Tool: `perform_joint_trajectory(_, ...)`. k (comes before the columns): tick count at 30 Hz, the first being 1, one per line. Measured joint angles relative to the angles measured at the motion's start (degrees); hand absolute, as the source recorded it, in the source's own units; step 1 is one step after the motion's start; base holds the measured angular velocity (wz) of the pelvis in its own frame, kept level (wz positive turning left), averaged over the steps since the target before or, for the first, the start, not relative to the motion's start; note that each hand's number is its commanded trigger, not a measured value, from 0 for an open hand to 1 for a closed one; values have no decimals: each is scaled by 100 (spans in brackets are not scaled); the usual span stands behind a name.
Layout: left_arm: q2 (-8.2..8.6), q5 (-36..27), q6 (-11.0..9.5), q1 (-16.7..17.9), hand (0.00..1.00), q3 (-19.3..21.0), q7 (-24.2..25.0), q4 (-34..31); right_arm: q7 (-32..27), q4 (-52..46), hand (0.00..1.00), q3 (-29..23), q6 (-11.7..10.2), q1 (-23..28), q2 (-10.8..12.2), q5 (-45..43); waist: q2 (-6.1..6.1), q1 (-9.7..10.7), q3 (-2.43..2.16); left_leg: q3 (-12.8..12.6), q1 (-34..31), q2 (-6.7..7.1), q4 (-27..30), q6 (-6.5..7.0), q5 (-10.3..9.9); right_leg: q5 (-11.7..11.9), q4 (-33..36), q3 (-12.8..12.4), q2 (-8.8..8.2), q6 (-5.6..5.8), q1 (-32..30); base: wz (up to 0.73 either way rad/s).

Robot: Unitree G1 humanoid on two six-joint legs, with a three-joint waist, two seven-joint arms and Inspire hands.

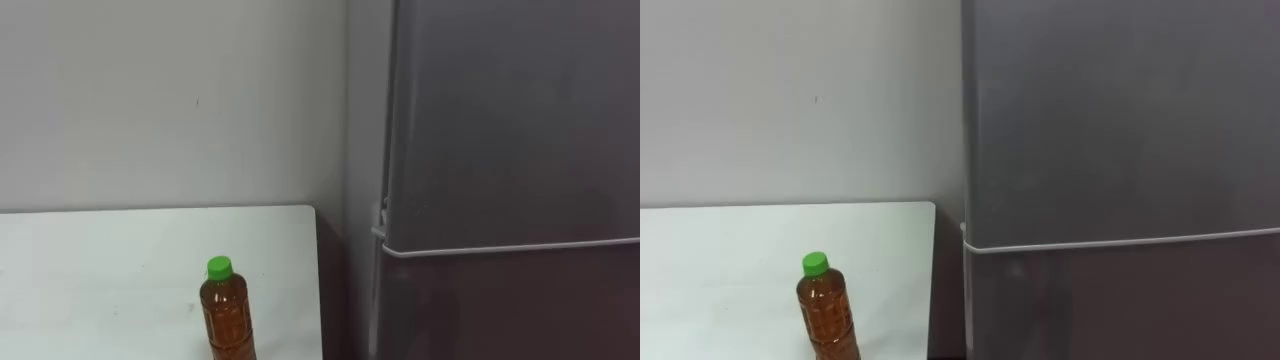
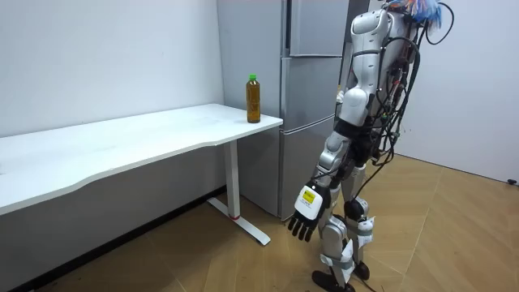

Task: Put the bottle in the upper fridge

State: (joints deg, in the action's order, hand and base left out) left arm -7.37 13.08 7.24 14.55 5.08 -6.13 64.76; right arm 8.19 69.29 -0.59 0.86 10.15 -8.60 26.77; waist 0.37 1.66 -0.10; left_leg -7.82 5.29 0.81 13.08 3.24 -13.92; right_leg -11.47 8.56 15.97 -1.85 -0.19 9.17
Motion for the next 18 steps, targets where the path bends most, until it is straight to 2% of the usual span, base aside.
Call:
perform_joint_trajectory(4, 13, 8, 1, 9, 0, 182, -2, -3, 41, 23, 0, -81, 32, 3, 5, -4, 2, -6, -3, 0, 8, 1, -42, -1, -2, -21, 1, -21, 0, 1, -9, 0)
perform_joint_trajectory(12, 21, -53, -8, 59, 0, 191, -241, -4, 77, 42, 0, -84, 43, 3, 3, -2, -1, 7, -21, 7, 23, 0, -37, -2, -3, -36, 9, -9, -3, -2, 2, 0)
perform_joint_trajectory(18, 21, -569, -27, 72, 0, 214, -327, -5, 69, 19, 0, -103, 45, 9, 3, -14, -10, 6, -21, 12, 20, 3, -37, -2, -4, -42, 10, -4, -8, 0, 0, 0)
